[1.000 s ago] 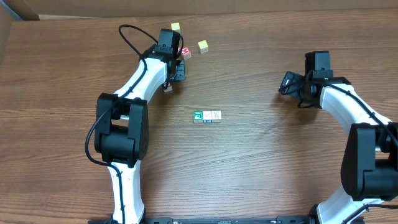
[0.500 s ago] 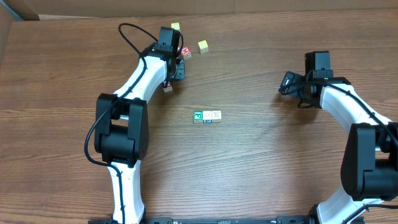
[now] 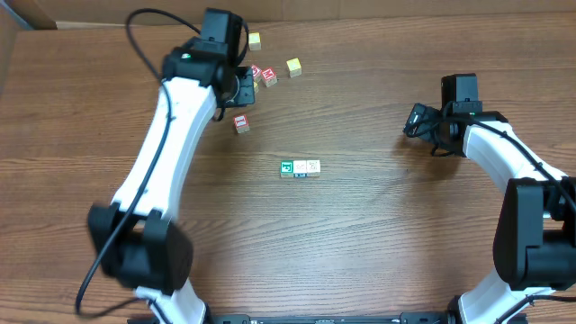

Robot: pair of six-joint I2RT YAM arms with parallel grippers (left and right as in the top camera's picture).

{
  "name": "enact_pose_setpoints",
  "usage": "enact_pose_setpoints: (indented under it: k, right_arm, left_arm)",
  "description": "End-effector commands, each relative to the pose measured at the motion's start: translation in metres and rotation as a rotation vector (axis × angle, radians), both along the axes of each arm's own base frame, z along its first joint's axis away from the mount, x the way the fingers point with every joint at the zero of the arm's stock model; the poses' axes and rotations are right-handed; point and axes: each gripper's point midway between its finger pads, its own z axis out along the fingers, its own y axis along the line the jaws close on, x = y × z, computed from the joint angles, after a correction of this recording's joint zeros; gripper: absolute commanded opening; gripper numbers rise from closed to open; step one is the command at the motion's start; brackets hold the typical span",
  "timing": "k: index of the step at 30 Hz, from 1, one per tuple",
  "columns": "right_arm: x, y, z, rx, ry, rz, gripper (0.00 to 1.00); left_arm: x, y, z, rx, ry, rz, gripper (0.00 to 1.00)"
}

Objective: Flip 5 blocks
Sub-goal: 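Grasp the K block with the left gripper and lift it, then carry the K block to the left end of the row and lower it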

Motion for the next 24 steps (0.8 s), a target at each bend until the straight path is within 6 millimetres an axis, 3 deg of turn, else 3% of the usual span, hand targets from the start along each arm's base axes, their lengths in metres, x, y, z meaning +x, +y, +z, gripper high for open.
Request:
enact_pose_setpoints:
  k: [1, 5, 10, 18, 24]
  right_arm:
    - [0.007, -0.003, 0.005, -0.012, -0.02, -0.001, 1.0]
    - [0.007, -0.003, 0.005, -0.012, -0.02, -0.001, 1.0]
    - [0.007, -0.003, 0.005, -0.012, -0.02, -0.001, 1.0]
    - [0.007, -0.003, 0.005, -0.012, -0.02, -0.001, 1.0]
    - [0.007, -0.003, 0.005, -0.012, -0.02, -0.001, 1.0]
  left_arm:
    - [-0.021, -0.006, 0.027, -0.047, -0.008, 0.019, 0.21]
    - [-0.05, -0.008, 0.022, -0.03, 0.094, 0.019, 0.21]
    - [-0.075, -0.017, -0.001, -0.008, 0.201, 0.015, 0.2]
    - [-0.093, -0.035, -0.072, 0.004, 0.272, 0.024, 0.19]
    - [-0.093, -0.04, -0.129, -0.012, 0.23, 0.01, 0.19]
